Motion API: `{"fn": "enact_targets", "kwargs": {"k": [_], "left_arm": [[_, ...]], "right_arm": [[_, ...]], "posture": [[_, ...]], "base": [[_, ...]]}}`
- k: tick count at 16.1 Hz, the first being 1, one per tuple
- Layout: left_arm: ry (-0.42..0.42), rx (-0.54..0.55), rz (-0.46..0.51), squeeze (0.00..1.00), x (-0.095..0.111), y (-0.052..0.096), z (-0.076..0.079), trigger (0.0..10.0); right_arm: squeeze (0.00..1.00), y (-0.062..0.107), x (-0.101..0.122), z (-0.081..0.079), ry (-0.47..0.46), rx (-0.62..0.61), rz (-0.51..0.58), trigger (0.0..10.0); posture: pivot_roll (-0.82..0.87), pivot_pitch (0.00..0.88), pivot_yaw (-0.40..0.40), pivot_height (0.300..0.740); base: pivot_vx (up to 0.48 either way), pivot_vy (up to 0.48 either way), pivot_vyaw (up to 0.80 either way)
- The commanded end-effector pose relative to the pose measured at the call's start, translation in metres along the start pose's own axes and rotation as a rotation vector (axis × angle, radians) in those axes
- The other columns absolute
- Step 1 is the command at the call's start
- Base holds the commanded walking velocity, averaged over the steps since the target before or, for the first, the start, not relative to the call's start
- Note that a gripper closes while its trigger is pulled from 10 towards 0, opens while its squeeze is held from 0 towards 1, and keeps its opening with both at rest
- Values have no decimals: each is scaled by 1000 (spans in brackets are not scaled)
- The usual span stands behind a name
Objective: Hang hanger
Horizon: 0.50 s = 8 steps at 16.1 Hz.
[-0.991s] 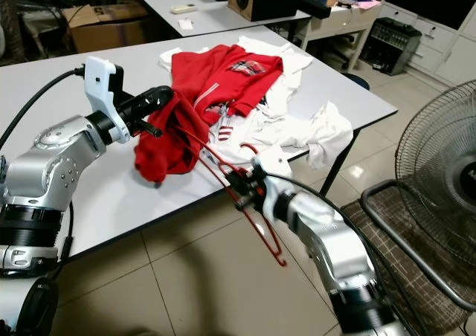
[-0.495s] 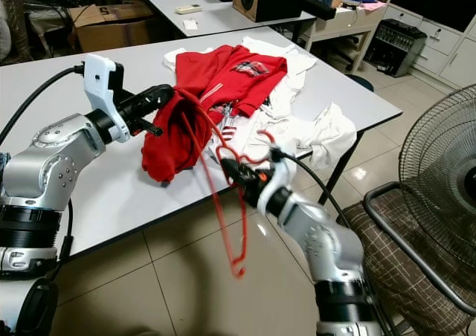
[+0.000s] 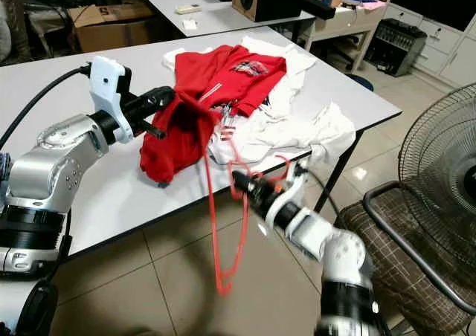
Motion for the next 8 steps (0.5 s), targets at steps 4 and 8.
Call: {"fn": "enact_targets", "kwargs": {"k": [4,8], "left_arm": [[-51,15,6,0,3,-4,3,0],[-29,24,41,0,8,-7,3,0]], "right_arm": [[0,-2,-15,-7,275,-47,-208,10000],[0,-2,-24,-11,404,-40,-307,10000]], "posture": [[28,0,-48,740],[17,0,-45,740]], "base": [[0,0,0],[0,0,0]]}}
Point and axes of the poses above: a point about 5 cm out from each wrist's last joint towards the gripper, its own y axis pointing back from the gripper into the wrist, its own x axis along the axis of the wrist's last joint, z = x × y, the point moved 1 cm from there along -y, pointing out of the wrist towards the gripper, and after that the axes turned 5 degrees about -y, right-handed, at the moved point
